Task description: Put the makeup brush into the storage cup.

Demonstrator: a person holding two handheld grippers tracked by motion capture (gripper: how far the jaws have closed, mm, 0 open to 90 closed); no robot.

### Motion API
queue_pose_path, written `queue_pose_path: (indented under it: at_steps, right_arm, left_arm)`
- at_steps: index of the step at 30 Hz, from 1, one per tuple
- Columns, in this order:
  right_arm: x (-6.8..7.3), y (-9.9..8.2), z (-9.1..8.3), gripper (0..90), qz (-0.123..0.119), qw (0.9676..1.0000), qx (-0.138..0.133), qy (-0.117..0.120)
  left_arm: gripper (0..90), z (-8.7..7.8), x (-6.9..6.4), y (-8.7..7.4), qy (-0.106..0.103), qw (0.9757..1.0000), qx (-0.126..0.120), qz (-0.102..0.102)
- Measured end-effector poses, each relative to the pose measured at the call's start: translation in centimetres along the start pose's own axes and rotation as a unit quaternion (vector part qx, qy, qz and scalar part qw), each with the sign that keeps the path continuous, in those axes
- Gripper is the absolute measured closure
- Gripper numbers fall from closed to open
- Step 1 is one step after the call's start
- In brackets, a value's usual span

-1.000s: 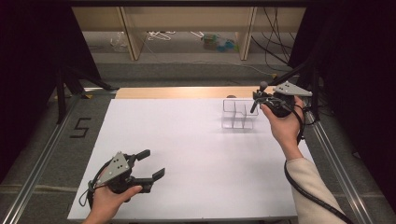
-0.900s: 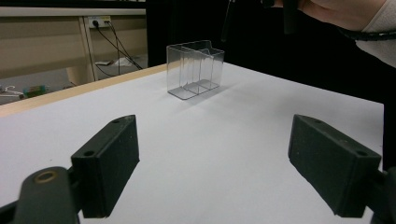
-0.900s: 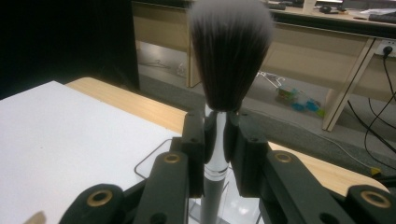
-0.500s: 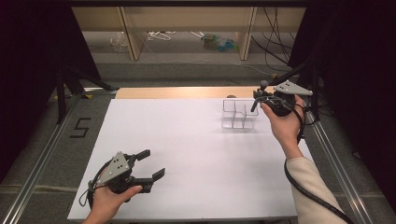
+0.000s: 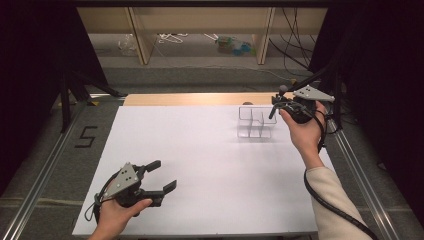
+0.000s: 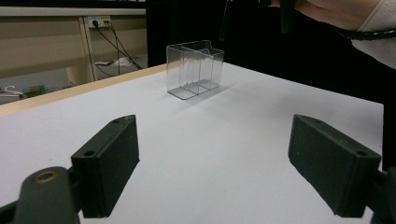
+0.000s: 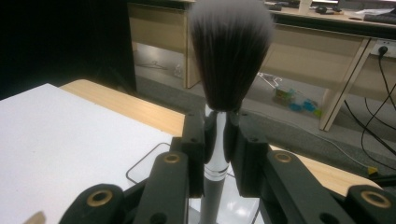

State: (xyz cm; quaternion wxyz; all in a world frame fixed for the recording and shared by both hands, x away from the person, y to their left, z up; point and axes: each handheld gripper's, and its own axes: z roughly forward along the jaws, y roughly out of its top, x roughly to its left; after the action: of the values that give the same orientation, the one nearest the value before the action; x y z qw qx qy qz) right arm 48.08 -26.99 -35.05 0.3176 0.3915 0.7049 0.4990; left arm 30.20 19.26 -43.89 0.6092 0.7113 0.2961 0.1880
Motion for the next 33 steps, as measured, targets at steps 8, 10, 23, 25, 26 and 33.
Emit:
queue_pose_path:
  at_steps: [8,10,23,25,26,33]
  right_arm:
    - [-0.11,0.00,0.25,77.5,0.003,1.0000,-0.003,-0.003]
    - [-0.13,-0.01,0.28,77.5,0.002,1.0000,-0.002,-0.003]
    - [-0.21,-0.02,0.44,77.5,0.001,1.0000,0.000,-0.003]
    - [-0.25,-0.02,0.45,77.5,-0.001,1.0000,0.001,-0.005]
    - [-0.20,-0.02,0.55,77.5,0.002,1.0000,-0.001,-0.004]
    - [-0.25,-0.06,0.76,77.5,-0.001,1.0000,-0.001,-0.006]
  left_arm:
    - [16.1,0.00,0.01,-0.01,0.000,1.0000,0.000,-0.001]
    - [16.2,0.00,0.02,-0.01,0.000,1.0000,0.000,-0.001]
    - [16.2,0.00,0.03,-0.01,0.000,1.0000,-0.001,-0.001]
    - [16.2,-0.01,0.06,0.00,0.000,1.0000,0.000,0.000]
    - [16.2,-0.01,0.08,0.00,0.000,1.0000,0.000,0.001]
    - [16.2,0.00,0.08,-0.01,0.000,1.0000,0.000,0.001]
